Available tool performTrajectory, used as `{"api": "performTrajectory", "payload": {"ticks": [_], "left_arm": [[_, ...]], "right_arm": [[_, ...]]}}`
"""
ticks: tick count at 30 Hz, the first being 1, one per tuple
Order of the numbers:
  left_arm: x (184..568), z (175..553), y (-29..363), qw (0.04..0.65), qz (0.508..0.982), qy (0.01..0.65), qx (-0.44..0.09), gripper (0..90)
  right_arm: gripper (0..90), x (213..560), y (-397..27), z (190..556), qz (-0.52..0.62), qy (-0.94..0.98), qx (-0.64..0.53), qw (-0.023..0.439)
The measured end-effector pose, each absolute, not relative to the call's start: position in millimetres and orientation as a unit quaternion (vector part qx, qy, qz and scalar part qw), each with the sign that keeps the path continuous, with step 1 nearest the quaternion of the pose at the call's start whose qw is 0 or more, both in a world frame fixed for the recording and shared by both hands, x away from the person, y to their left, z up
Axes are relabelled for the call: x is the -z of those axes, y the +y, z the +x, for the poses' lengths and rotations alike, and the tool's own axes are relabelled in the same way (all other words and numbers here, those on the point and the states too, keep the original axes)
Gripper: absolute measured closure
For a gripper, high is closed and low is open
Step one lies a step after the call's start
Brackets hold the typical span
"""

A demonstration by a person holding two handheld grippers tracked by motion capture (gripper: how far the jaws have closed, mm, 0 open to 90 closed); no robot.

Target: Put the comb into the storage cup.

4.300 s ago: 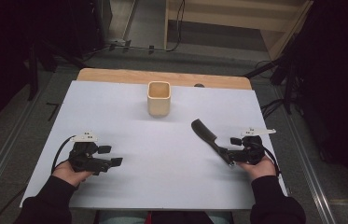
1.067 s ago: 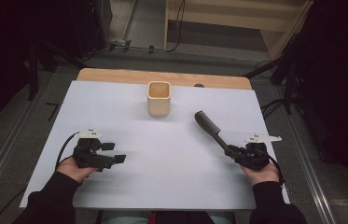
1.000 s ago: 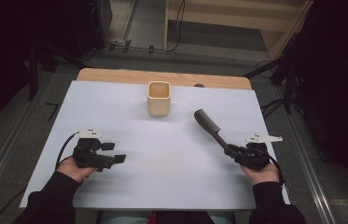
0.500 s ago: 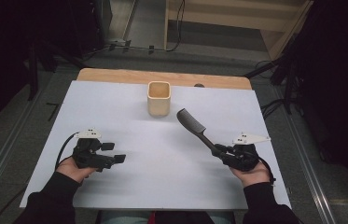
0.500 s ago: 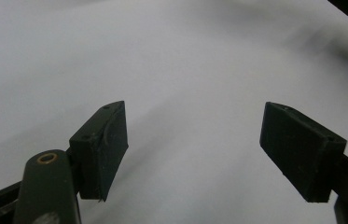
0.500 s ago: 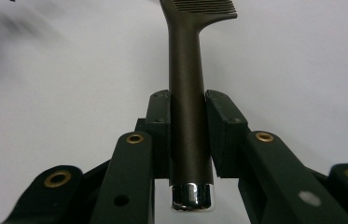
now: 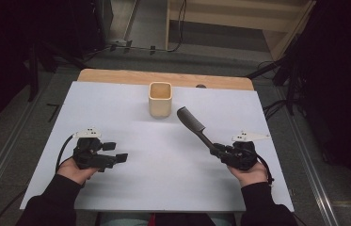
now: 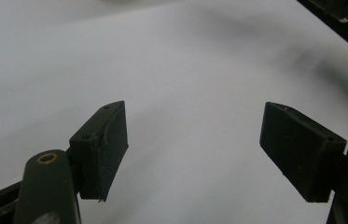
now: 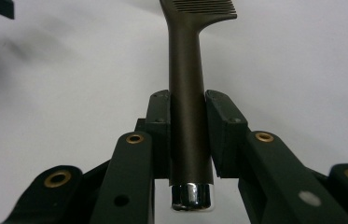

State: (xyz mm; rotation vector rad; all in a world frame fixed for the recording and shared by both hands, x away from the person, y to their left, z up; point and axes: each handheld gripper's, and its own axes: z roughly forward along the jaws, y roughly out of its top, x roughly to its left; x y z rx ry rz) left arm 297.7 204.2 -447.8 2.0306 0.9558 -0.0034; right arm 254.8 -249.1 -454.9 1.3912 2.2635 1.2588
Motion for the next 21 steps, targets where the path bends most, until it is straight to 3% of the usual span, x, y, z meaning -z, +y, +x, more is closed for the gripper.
{"api": "performTrajectory", "payload": {"ticks": [21], "left_arm": [[426.6,326.8,151.7,0.43,0.825,0.365,0.031,23.8]], "right_arm": [[70.3,446.0,-220.9,247.6,0.536,0.716,-0.412,0.174]]}}
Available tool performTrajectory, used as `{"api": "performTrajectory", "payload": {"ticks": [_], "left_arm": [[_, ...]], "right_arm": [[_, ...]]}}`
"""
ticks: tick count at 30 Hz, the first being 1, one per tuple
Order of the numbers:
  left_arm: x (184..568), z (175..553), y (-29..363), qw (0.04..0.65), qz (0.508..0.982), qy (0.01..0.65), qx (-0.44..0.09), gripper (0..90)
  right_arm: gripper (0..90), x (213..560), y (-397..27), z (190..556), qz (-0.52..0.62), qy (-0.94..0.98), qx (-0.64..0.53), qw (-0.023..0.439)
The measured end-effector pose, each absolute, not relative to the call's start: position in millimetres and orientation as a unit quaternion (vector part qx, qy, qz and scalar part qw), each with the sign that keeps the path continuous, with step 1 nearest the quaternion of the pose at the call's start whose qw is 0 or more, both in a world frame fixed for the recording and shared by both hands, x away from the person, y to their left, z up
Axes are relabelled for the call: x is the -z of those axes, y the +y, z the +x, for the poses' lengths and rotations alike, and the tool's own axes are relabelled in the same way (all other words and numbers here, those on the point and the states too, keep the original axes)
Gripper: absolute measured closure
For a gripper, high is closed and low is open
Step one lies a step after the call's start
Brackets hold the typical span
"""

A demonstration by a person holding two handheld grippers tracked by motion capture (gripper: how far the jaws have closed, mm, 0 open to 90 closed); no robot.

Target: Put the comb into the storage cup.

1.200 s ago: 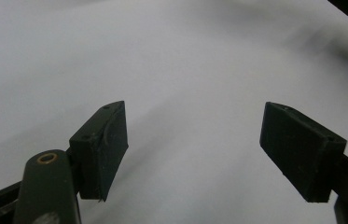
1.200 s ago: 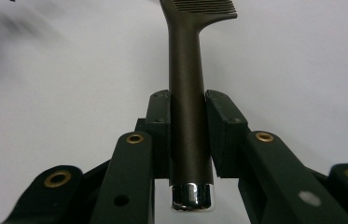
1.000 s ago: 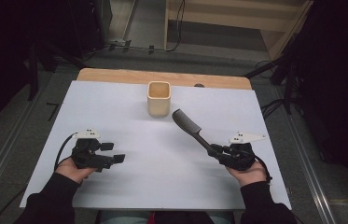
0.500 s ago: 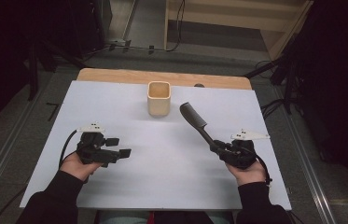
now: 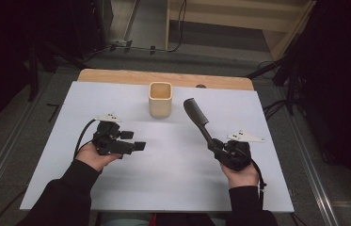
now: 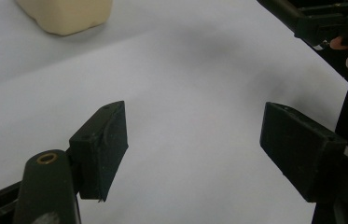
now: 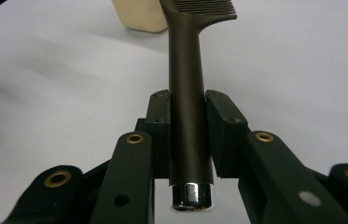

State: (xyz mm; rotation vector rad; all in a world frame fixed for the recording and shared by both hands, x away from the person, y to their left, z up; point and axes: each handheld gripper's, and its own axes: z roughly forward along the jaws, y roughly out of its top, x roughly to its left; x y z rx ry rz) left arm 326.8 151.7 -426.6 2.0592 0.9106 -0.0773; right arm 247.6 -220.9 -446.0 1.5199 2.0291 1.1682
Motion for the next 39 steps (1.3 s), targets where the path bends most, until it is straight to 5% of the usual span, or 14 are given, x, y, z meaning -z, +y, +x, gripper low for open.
{"api": "performTrajectory", "payload": {"ticks": [39], "left_arm": [[407.7,356.5,77.6,0.437,0.818,0.368,0.065,25.8]], "right_arm": [[70.3,478.8,-172.8,232.6,0.552,0.64,-0.45,0.287]]}}
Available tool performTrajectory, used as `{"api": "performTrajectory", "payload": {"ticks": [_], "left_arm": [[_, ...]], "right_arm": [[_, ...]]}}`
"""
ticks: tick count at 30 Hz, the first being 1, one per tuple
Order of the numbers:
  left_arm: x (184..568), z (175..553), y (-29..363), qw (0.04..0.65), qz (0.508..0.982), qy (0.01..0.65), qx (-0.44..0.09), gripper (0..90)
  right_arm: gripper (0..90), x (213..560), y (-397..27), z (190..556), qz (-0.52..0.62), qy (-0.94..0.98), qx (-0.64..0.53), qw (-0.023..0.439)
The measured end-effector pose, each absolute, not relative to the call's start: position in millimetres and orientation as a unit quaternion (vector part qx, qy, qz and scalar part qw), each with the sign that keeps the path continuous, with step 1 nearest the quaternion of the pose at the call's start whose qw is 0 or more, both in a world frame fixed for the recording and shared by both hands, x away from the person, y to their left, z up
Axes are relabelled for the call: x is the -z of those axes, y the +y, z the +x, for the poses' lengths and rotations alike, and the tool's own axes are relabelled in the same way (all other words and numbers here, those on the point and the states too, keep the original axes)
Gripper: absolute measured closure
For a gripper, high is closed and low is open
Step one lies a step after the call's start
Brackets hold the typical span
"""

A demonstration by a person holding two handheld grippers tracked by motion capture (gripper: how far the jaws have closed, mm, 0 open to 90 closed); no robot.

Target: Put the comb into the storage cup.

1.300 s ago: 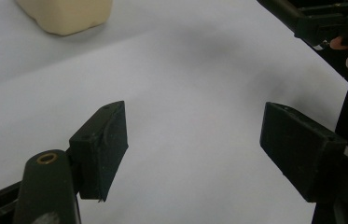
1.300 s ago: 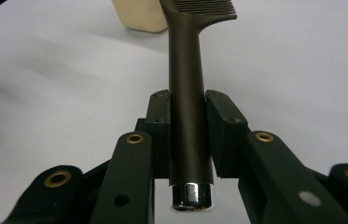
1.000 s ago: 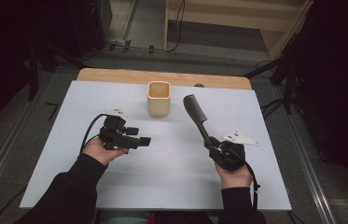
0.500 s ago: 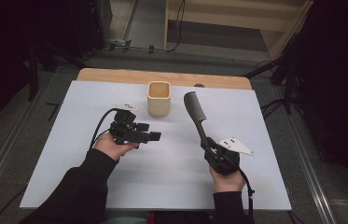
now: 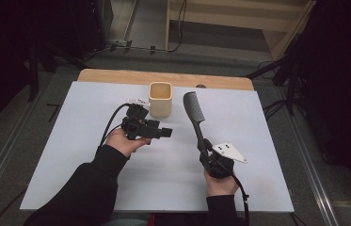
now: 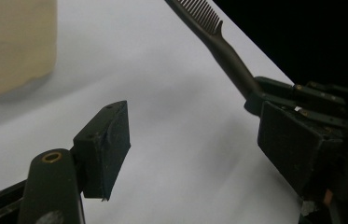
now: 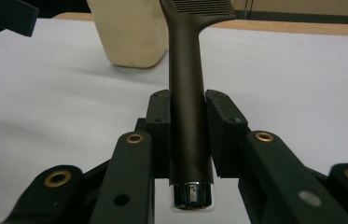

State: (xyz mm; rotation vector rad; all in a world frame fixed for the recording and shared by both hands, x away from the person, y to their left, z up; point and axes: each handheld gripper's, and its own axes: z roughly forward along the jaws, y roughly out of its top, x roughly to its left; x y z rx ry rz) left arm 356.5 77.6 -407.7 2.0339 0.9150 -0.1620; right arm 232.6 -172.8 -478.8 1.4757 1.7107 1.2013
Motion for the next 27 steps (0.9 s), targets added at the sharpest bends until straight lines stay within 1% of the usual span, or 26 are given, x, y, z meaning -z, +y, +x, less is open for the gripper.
{"api": "performTrajectory", "payload": {"ticks": [6,12,16,27], "left_arm": [[405.3,357.5,66.7,0.435,0.82,0.369,0.054,25.7],[406.4,359.5,57.9,0.43,0.822,0.371,0.048,25.8],[406.8,358.3,50.5,0.432,0.827,0.359,0.023,25.8],[405.7,361.3,32.8,0.436,0.823,0.363,0.029,25.9]], "right_arm": [[70.3,483.4,-166.8,233.4,0.554,0.629,-0.457,0.296],[70.3,485.9,-162.2,233.9,0.554,0.625,-0.464,0.295],[70.3,487.3,-159.2,234.0,0.555,0.622,-0.466,0.295],[70.2,489.0,-154.3,234.4,0.563,0.606,-0.473,0.302]]}}
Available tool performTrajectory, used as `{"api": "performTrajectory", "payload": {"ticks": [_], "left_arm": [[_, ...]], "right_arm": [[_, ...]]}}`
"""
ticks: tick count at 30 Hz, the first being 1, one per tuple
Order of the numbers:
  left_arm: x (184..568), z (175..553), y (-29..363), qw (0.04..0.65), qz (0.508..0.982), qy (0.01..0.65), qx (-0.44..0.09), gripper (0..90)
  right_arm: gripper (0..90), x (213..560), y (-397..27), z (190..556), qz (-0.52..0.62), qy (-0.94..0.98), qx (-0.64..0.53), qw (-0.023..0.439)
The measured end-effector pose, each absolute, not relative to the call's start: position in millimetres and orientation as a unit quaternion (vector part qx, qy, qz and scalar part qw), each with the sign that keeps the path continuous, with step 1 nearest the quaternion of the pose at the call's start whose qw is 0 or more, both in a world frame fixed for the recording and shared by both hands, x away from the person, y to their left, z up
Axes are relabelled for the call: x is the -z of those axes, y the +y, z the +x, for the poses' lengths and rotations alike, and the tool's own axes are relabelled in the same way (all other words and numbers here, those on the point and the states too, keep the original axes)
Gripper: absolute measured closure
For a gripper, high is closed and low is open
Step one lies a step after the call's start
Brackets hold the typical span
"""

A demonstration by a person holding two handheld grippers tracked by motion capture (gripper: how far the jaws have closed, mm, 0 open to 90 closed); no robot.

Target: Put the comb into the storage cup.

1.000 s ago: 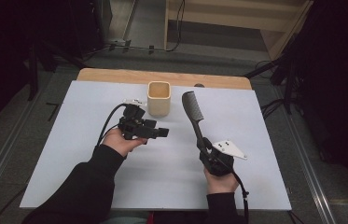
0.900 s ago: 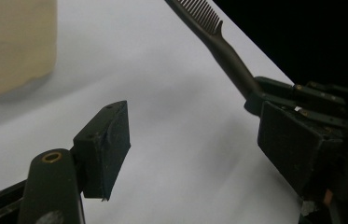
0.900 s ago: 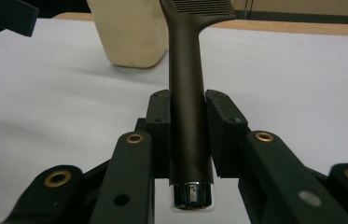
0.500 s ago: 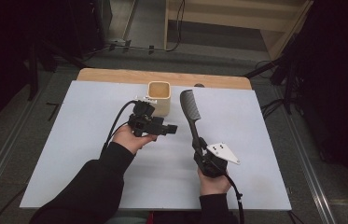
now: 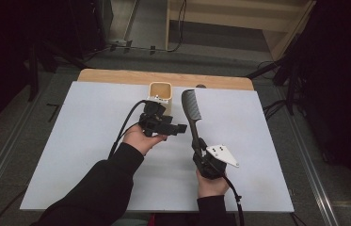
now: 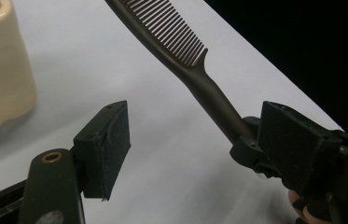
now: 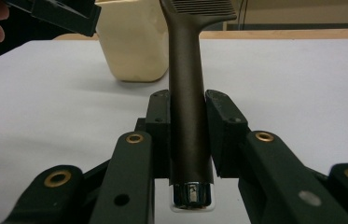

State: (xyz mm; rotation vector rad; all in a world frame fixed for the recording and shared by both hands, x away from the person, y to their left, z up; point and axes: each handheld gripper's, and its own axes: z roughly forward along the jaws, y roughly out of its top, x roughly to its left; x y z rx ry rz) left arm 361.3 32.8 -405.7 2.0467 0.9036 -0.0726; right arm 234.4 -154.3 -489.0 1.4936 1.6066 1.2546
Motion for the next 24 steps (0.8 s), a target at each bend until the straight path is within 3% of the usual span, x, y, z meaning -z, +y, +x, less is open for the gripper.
{"api": "performTrajectory", "payload": {"ticks": [24], "left_arm": [[412.1,368.6,4.5,0.442,0.801,0.405,0.014,30.4]], "right_arm": [[70.2,485.5,-148.0,241.0,0.572,0.586,-0.478,0.318]]}}
